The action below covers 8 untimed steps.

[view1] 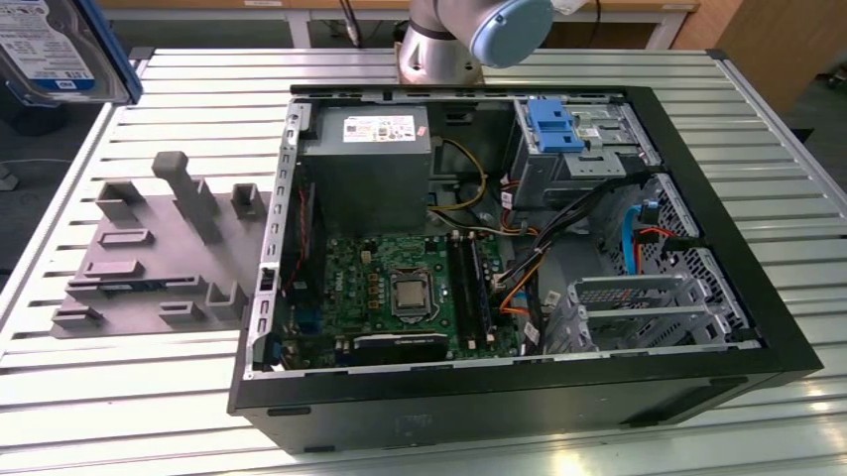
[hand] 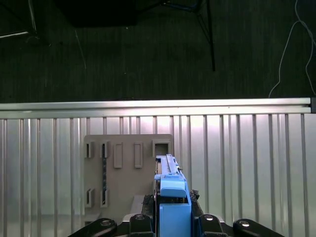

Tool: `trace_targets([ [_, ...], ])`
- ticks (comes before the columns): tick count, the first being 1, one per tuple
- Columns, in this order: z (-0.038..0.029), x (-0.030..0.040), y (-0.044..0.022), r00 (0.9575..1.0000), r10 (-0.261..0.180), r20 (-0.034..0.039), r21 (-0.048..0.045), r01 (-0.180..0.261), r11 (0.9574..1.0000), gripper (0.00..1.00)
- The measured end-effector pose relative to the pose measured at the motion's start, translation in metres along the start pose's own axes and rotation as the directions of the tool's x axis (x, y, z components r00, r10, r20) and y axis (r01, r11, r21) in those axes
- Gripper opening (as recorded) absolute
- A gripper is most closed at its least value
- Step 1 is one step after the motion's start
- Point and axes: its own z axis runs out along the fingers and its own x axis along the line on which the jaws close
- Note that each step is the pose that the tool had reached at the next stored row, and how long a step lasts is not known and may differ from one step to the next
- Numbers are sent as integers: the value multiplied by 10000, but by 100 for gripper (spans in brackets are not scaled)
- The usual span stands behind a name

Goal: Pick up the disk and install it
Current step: 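Pick up the disk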

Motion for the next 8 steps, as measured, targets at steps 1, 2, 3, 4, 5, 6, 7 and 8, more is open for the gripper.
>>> trace_targets([
  [1,-9,0,0,10000,0,0,0,0,10000,36],
  [2,-19,0,0,10000,0,0,-1,0,10000,36],
  [3,-27,0,1,10000,0,0,0,0,10000,36],
  [4,-37,-1,1,10000,0,0,-1,0,10000,36],
  [5,-46,-1,1,10000,0,0,0,0,10000,36],
  [6,-55,-1,1,10000,0,0,-1,0,10000,36],
  [7,-64,-1,1,10000,0,0,-1,0,10000,36],
  [8,-74,-1,1,10000,0,0,-1,0,10000,36],
])
